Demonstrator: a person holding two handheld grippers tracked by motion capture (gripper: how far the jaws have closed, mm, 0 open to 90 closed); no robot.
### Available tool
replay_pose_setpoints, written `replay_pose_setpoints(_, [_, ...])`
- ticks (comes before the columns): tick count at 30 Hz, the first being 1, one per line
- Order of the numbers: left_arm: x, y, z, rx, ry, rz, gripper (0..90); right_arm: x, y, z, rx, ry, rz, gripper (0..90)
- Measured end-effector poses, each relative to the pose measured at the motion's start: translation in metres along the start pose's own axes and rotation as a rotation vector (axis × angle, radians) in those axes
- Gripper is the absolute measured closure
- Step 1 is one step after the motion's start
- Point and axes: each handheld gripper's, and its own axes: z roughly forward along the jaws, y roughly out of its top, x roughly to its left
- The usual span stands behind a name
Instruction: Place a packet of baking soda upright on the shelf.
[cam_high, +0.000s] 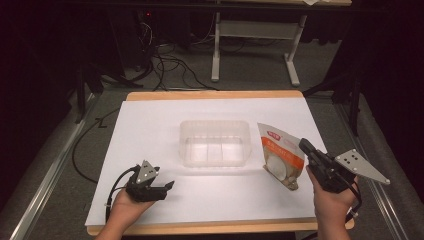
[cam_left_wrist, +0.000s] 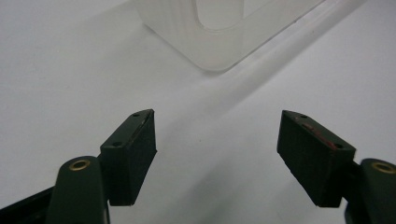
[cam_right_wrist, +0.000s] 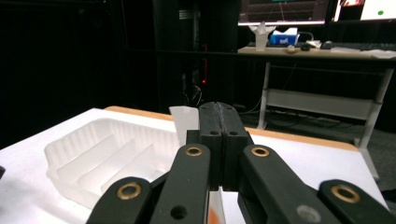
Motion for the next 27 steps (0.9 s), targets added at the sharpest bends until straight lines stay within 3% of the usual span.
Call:
replay_pose_setpoints(3, [0.000,0.000,0.000,-0.001,-0.001,-0.001,28.7,0.002,0.001,0.000,-0.012,-0.004,-0.008,90.0])
replay_pose_setpoints(8, [0.000,0.000,0.000,0.000,0.000,0.002,28.7,0.004,-0.004,0.001,0.003,0.026,-0.005,90.0])
replay_pose_setpoints(16, [0.000,0.000,-0.002,-0.005,0.001,0.003,28.8,0.006,-0.018,-0.005,0.039,0.036,-0.007,90.0])
replay_pose_setpoints(23, [0.000,0.000,-0.003,-0.008,0.006,0.002,28.8,0.019,-0.025,-0.006,0.072,0.073,-0.019,90.0])
replay_pose_setpoints(27, [0.000,0.000,-0.003,-0.008,0.004,0.004,28.8,0.021,-0.025,-0.006,0.066,0.051,-0.030,90.0])
